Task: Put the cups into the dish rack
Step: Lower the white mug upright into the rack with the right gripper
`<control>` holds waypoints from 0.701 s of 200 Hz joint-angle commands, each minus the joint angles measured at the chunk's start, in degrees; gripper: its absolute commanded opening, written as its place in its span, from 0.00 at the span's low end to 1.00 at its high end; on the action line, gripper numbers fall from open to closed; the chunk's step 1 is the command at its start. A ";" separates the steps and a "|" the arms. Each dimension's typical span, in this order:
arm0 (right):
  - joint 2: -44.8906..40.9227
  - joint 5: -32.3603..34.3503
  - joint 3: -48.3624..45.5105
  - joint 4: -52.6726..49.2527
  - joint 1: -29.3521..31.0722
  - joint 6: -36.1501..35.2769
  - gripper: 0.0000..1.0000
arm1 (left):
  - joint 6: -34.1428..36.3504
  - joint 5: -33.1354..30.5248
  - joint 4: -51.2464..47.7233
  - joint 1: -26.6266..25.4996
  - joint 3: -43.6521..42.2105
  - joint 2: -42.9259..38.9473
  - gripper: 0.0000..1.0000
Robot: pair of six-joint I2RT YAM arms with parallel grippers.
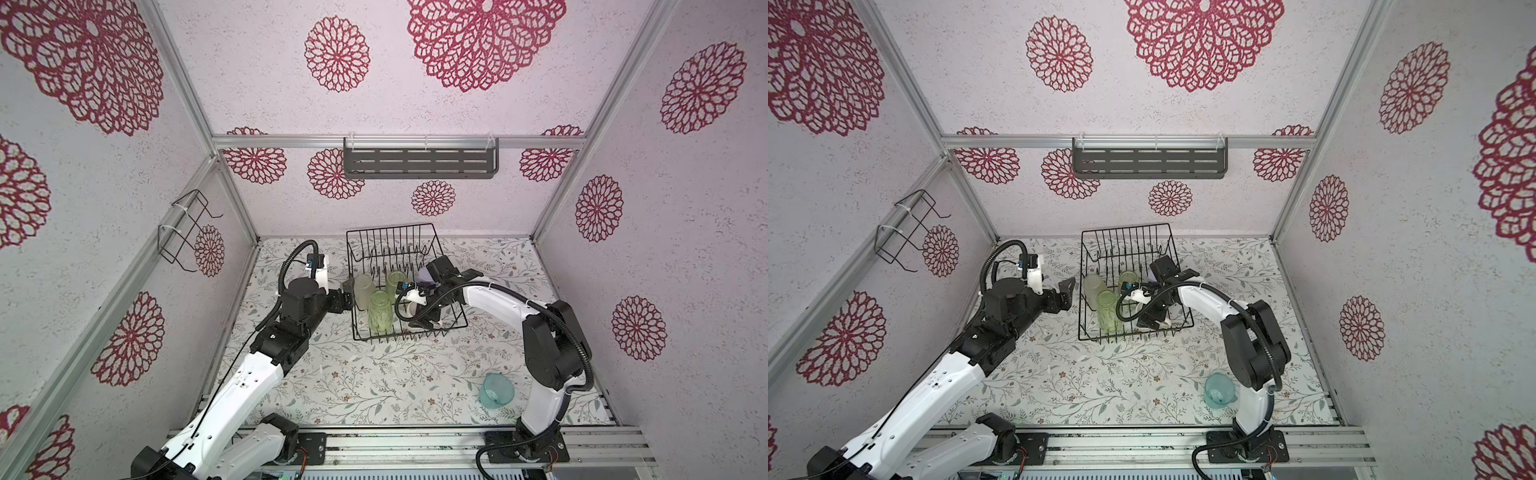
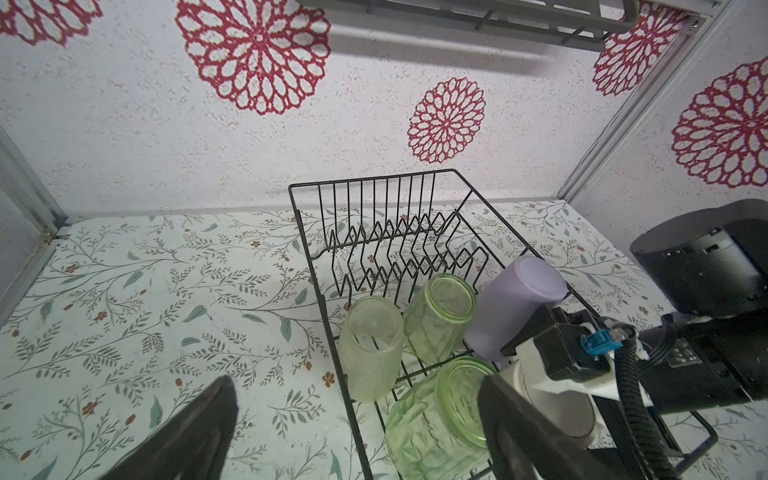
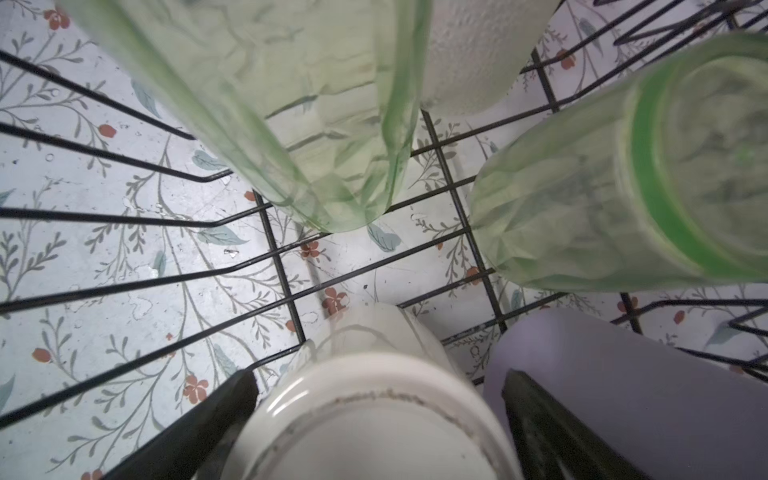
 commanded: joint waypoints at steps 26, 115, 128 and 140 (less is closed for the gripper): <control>-0.48 1.41 1.65 -6.66 -0.22 -0.19 0.95 | -0.50 0.80 1.22 0.49 0.61 -0.12 0.94; 0.98 1.26 8.56 -13.58 0.48 3.06 0.90 | 0.67 0.35 0.31 0.52 0.74 -0.68 0.94; 1.60 1.37 10.75 -15.82 0.66 3.39 0.87 | 1.28 0.50 0.42 0.61 0.71 -0.60 0.94; 2.14 2.45 12.33 -17.74 0.92 3.57 0.88 | 1.40 0.07 -0.31 0.57 1.14 -0.55 0.94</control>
